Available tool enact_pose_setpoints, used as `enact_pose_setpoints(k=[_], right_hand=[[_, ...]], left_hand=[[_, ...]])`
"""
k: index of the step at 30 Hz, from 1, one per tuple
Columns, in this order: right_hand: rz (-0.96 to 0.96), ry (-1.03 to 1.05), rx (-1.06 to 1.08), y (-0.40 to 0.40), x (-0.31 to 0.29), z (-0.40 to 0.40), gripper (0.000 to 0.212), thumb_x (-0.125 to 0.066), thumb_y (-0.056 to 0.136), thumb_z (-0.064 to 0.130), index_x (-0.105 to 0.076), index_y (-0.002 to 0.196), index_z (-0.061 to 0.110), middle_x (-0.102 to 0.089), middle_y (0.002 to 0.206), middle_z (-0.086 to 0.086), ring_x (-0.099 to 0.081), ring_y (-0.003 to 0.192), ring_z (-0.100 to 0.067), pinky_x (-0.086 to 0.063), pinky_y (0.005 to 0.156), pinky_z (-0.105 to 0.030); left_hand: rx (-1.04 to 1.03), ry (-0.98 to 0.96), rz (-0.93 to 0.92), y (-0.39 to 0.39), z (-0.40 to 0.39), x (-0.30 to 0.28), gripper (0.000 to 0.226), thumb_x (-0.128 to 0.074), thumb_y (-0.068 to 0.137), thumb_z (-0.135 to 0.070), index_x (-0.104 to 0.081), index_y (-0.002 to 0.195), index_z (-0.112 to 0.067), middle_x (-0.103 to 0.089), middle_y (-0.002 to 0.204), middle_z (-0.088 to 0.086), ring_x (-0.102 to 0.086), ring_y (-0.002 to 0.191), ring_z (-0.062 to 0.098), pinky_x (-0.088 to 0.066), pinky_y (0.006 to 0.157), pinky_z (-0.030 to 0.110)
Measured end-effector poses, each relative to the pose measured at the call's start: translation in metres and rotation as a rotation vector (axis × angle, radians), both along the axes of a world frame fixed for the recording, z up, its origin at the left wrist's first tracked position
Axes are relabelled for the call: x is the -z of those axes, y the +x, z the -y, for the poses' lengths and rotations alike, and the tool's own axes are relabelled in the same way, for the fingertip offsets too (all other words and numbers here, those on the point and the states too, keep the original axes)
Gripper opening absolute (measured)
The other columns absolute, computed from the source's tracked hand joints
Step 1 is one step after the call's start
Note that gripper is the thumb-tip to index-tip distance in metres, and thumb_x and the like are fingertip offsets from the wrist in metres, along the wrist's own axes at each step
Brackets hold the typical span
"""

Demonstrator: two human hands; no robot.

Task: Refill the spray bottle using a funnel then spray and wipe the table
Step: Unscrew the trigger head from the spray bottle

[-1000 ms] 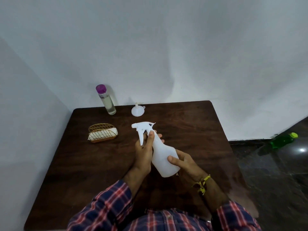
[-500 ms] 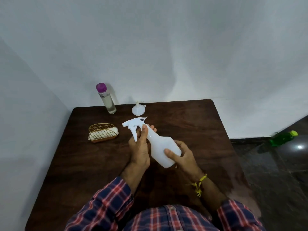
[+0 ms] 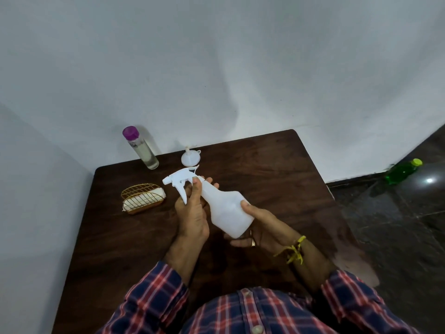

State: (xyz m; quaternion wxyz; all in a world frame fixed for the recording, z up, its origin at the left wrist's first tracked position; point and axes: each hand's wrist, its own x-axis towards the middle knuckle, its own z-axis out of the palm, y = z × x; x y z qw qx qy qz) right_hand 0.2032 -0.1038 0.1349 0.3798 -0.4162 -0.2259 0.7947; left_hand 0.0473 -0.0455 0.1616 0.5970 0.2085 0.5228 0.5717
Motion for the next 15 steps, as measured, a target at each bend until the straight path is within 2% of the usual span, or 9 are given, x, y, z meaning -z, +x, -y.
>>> enact_pose_setpoints(k=[2,4,6,8,9,11,13,14,15], right_hand=[[0.239,0.154,0.105,-0.003,0.002,0.002,0.068,-0.084,0.071,0.033,-0.053,0.130,0.022,-0.058,0.132,-0.010,-0.063,0.113,-0.023,-0.058,0.084,-0.038],[0.386,0.246,0.216,-0.005,0.004,0.005,0.090,-0.089,0.064,0.036,-0.037,0.138,0.027,-0.051,0.132,0.003,-0.058,0.116,-0.014,-0.057,0.087,-0.030],[0.242,0.158,0.193,0.000,0.004,0.001,0.098,-0.082,0.063,0.052,-0.032,0.144,0.026,-0.051,0.135,-0.002,-0.058,0.119,-0.020,-0.056,0.091,-0.040],[0.066,0.069,0.102,0.004,-0.001,0.002,0.078,-0.077,0.071,0.051,-0.048,0.137,0.019,-0.057,0.132,-0.014,-0.061,0.118,-0.033,-0.057,0.087,-0.049],[0.105,0.112,0.084,0.004,-0.002,0.004,0.069,-0.079,0.073,0.044,-0.054,0.131,0.018,-0.059,0.131,-0.015,-0.062,0.116,-0.032,-0.058,0.084,-0.046],[0.476,0.364,0.166,0.001,-0.001,0.007,0.079,-0.089,0.063,0.036,-0.049,0.130,0.026,-0.055,0.132,-0.003,-0.060,0.116,-0.020,-0.057,0.083,-0.032],[0.866,0.561,0.177,0.002,0.005,0.008,0.103,-0.091,0.053,0.048,-0.034,0.139,0.035,-0.040,0.135,0.011,-0.049,0.120,-0.009,-0.051,0.091,-0.023],[0.902,0.567,0.146,0.004,0.004,0.006,0.110,-0.089,0.051,0.054,-0.029,0.142,0.036,-0.036,0.136,0.012,-0.046,0.121,-0.008,-0.049,0.094,-0.024],[0.828,0.525,0.099,0.008,0.001,0.003,0.112,-0.088,0.051,0.057,-0.028,0.144,0.035,-0.037,0.137,0.010,-0.048,0.121,-0.009,-0.050,0.094,-0.025]], left_hand=[[0.002,0.011,-0.011,0.001,0.000,-0.003,0.032,-0.061,0.093,-0.026,-0.062,0.118,-0.007,-0.071,0.111,0.014,-0.071,0.098,0.028,-0.057,0.083,0.043],[0.015,0.019,-0.031,0.002,0.002,-0.006,0.026,-0.061,0.093,-0.027,-0.064,0.114,-0.012,-0.072,0.109,0.012,-0.071,0.098,0.027,-0.057,0.083,0.042],[0.045,0.038,-0.057,0.003,0.003,-0.010,0.018,-0.061,0.093,-0.027,-0.066,0.108,-0.018,-0.073,0.107,0.009,-0.072,0.097,0.027,-0.057,0.083,0.043],[0.070,0.058,-0.090,0.003,0.004,-0.014,0.016,-0.061,0.093,-0.027,-0.066,0.106,-0.019,-0.073,0.107,0.008,-0.072,0.097,0.026,-0.056,0.084,0.043],[0.075,0.066,-0.102,0.003,0.003,-0.017,0.019,-0.061,0.093,-0.027,-0.066,0.109,-0.017,-0.073,0.108,0.008,-0.072,0.097,0.026,-0.056,0.086,0.044],[0.076,0.085,-0.129,0.005,0.003,-0.020,0.028,-0.062,0.092,-0.026,-0.064,0.116,-0.012,-0.073,0.108,0.009,-0.071,0.100,0.026,-0.055,0.089,0.046],[0.074,0.102,-0.157,0.009,0.004,-0.022,0.031,-0.064,0.089,-0.027,-0.064,0.116,-0.012,-0.073,0.107,0.009,-0.070,0.101,0.025,-0.055,0.089,0.047],[0.070,0.108,-0.161,0.011,0.004,-0.023,0.030,-0.065,0.089,-0.027,-0.065,0.114,-0.012,-0.073,0.107,0.009,-0.071,0.100,0.025,-0.055,0.089,0.047],[0.068,0.114,-0.163,0.014,0.004,-0.025,0.029,-0.065,0.088,-0.027,-0.066,0.113,-0.011,-0.074,0.106,0.010,-0.071,0.100,0.025,-0.056,0.089,0.046]])
